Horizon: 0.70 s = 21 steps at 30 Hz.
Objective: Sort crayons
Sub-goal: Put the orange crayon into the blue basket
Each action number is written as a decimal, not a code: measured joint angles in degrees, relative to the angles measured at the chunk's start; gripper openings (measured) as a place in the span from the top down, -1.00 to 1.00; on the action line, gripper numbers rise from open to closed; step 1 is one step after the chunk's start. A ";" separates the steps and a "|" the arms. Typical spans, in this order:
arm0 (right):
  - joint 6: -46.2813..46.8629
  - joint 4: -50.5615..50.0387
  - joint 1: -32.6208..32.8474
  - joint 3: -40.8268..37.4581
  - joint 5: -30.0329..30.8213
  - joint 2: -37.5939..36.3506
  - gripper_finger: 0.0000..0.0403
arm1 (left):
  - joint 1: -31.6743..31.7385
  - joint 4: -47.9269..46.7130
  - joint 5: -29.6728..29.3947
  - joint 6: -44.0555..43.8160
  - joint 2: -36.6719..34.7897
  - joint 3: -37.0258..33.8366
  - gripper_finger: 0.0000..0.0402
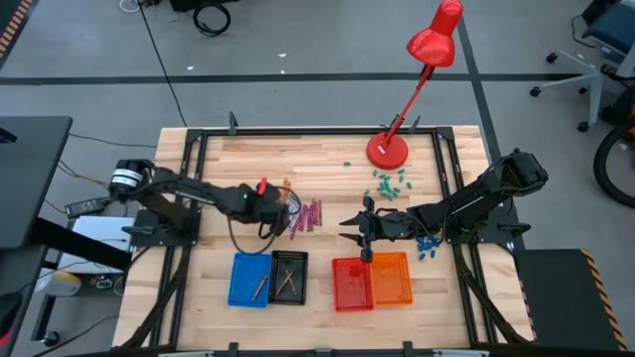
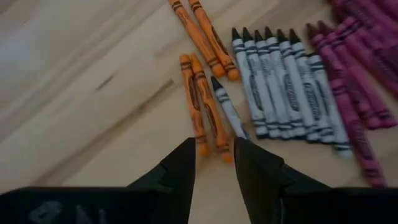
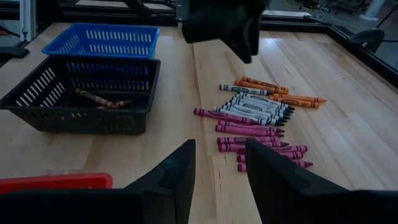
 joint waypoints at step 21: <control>-0.61 -1.32 0.00 0.00 0.17 0.02 0.29 | 11.55 4.46 6.70 15.80 4.00 -0.04 0.40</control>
